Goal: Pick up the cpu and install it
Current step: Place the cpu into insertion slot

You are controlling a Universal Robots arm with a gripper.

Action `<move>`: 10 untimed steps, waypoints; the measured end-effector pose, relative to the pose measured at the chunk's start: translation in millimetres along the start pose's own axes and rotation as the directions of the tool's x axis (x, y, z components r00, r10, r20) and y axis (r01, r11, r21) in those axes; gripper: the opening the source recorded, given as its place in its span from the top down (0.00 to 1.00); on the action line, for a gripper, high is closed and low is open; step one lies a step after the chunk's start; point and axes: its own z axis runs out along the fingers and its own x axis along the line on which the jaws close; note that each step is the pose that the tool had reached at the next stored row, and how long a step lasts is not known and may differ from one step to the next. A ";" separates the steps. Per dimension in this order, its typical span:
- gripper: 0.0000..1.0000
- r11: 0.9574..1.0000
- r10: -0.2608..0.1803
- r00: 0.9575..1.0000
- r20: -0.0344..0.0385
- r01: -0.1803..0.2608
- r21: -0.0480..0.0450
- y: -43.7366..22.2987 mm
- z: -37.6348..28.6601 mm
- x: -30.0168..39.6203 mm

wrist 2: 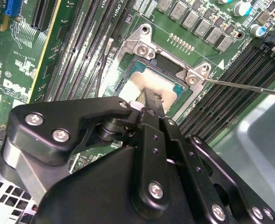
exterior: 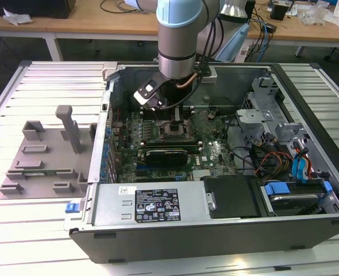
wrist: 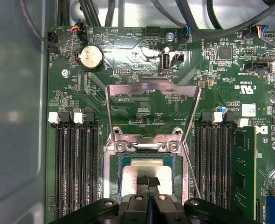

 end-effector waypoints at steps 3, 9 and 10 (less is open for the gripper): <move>0.89 1.000 0.000 1.000 -0.001 0.000 0.000 0.0 0.5 0.0; 0.89 1.000 0.001 1.000 -0.003 -0.001 0.000 -0.1 2.1 0.0; 0.89 1.000 0.001 1.000 -0.003 -0.001 0.000 -0.1 2.1 0.0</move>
